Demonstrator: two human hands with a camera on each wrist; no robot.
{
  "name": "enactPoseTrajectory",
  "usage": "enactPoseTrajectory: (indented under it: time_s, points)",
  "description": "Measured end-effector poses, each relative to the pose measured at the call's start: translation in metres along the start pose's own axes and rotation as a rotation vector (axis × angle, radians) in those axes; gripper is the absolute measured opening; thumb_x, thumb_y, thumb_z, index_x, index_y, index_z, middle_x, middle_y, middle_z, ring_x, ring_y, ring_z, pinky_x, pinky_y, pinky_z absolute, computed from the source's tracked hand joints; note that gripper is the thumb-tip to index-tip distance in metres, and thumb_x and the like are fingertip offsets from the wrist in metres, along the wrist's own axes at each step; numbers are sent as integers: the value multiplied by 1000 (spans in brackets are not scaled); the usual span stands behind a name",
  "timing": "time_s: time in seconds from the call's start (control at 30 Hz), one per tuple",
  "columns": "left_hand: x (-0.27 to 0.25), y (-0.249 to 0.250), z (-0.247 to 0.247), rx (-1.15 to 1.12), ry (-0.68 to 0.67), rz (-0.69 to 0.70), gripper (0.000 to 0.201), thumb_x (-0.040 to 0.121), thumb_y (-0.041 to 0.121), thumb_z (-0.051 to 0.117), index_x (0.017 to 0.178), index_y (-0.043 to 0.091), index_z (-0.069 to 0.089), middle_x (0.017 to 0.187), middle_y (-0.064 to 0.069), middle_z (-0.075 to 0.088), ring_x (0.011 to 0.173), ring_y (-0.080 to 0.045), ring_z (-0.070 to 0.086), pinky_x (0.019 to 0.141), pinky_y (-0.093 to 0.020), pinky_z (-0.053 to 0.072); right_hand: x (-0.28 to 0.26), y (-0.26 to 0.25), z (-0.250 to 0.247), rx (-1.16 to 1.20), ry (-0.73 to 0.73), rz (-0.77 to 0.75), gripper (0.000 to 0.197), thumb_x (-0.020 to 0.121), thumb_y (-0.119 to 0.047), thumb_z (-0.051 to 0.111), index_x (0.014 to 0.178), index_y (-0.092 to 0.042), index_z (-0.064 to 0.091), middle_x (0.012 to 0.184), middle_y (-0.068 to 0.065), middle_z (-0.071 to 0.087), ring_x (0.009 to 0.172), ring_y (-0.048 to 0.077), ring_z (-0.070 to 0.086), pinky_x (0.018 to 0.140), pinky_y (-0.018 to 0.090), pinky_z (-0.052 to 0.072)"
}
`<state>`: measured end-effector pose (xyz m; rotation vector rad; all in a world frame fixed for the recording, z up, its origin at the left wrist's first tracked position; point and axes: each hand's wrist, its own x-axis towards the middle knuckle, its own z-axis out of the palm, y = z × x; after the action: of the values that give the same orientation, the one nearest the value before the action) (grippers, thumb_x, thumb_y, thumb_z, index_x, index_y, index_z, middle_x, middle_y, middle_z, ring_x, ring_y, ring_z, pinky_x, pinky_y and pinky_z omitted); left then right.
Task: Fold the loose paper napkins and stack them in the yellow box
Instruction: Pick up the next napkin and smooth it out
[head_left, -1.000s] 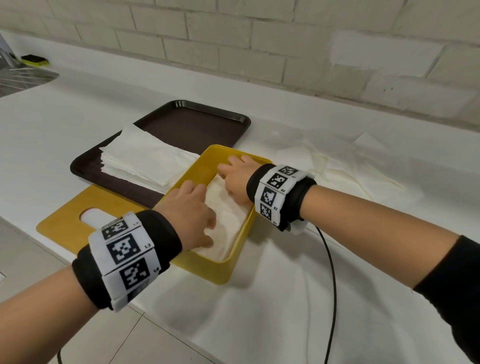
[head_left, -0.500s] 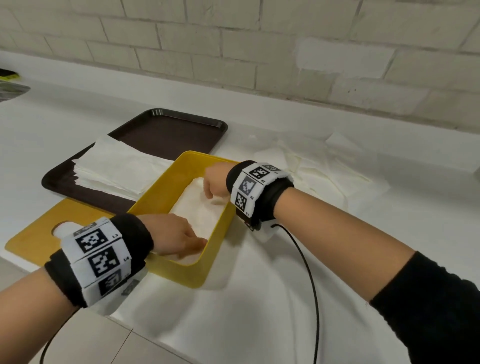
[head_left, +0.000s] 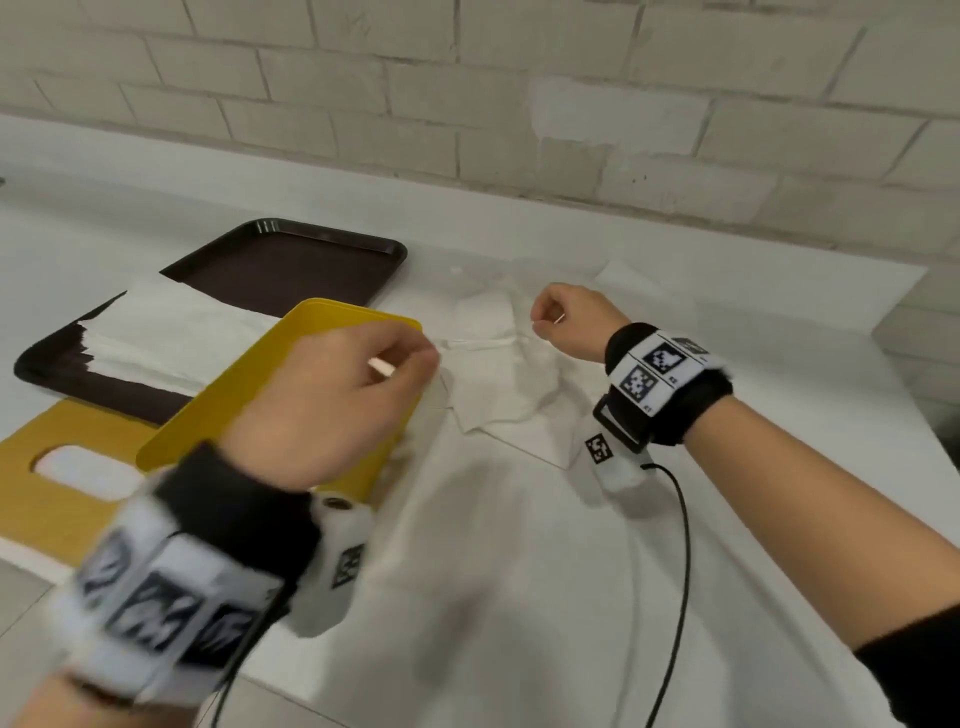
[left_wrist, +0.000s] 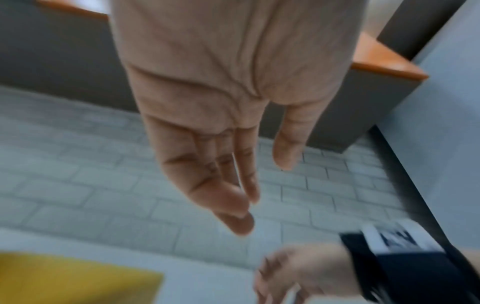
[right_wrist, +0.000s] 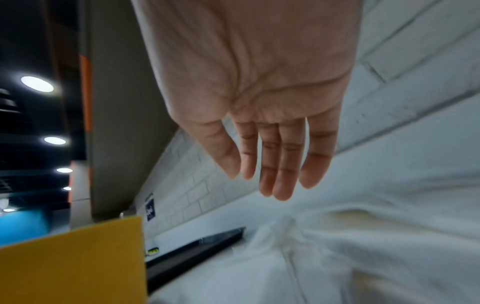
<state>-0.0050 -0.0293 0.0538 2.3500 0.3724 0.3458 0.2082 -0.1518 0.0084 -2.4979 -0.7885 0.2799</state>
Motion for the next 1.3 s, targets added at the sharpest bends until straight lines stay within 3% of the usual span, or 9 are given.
enactPoseTrajectory:
  time_s: [0.1, 0.23, 0.37, 0.47, 0.7, 0.83, 1.03, 1.2, 1.3]
  points:
    - [41, 5, 56, 7, 4, -50, 21, 93, 24, 50, 111, 17, 60, 107, -3, 64, 93, -22, 62, 77, -26, 45, 20, 7, 10, 26, -13, 65, 25, 90, -16, 52, 114, -6, 52, 108, 11, 59, 103, 28, 55, 76, 27, 38]
    - [100, -3, 106, 80, -45, -198, 41, 96, 18, 44, 136, 10, 40, 137, -12, 47, 124, -27, 46, 99, -31, 35, 42, 5, 20, 78, -39, 89, 37, 91, -21, 52, 125, -11, 42, 118, 14, 58, 90, 23, 51, 74, 25, 36]
    - [144, -11, 123, 133, -105, -326, 54, 94, 10, 44, 144, 7, 24, 146, -17, 34, 132, -30, 37, 103, -35, 34, 63, 3, 37, 5, -139, 70, 47, 89, -17, 56, 133, -16, 39, 128, 12, 53, 112, 28, 54, 87, 26, 41]
    - [164, -17, 129, 152, -129, -359, 53, 94, 13, 46, 143, 5, 26, 144, -18, 37, 131, -30, 38, 102, -34, 33, 73, 1, 47, -50, -197, 83, 40, 93, -12, 47, 133, -15, 44, 133, 13, 51, 117, 29, 52, 99, 32, 41]
    - [178, -32, 136, 183, -157, -336, 46, 92, 13, 47, 137, 11, 38, 135, -14, 51, 122, -30, 49, 96, -32, 38, 76, -2, 40, 105, -74, 54, 22, 86, -2, 51, 99, -2, 70, 110, 14, 66, 103, 28, 61, 93, 34, 48]
    - [171, -26, 130, 101, -87, -227, 34, 94, 20, 49, 126, 12, 54, 123, -12, 60, 114, -28, 54, 88, -30, 40, 63, 2, 18, 263, 0, -17, 18, 81, 2, 52, 86, -14, 59, 77, -3, 53, 70, 11, 49, 55, 16, 39]
    - [150, -14, 115, -236, 35, -142, 13, 92, 17, 55, 89, 14, 67, 83, -2, 66, 81, -17, 63, 62, -14, 45, 41, 12, -15, 510, 82, -79, 10, 88, -4, 52, 89, -14, 53, 72, -3, 48, 69, 10, 49, 63, 21, 43]
    - [134, 0, 109, -369, -29, -93, 48, 90, 38, 56, 131, 17, 45, 116, 7, 49, 98, -10, 52, 53, 3, 38, 11, 20, -37, 746, 44, -164, 20, 94, -2, 45, 86, -17, 55, 73, 1, 53, 66, 9, 51, 59, 16, 44]
    - [127, 5, 110, -523, -147, -87, 58, 83, 44, 64, 131, 19, 43, 117, 4, 57, 98, -11, 58, 63, -9, 46, -2, 23, -47, 859, 2, -211, 28, 95, 1, 39, 82, -18, 55, 76, -3, 53, 66, 7, 50, 62, 16, 42]
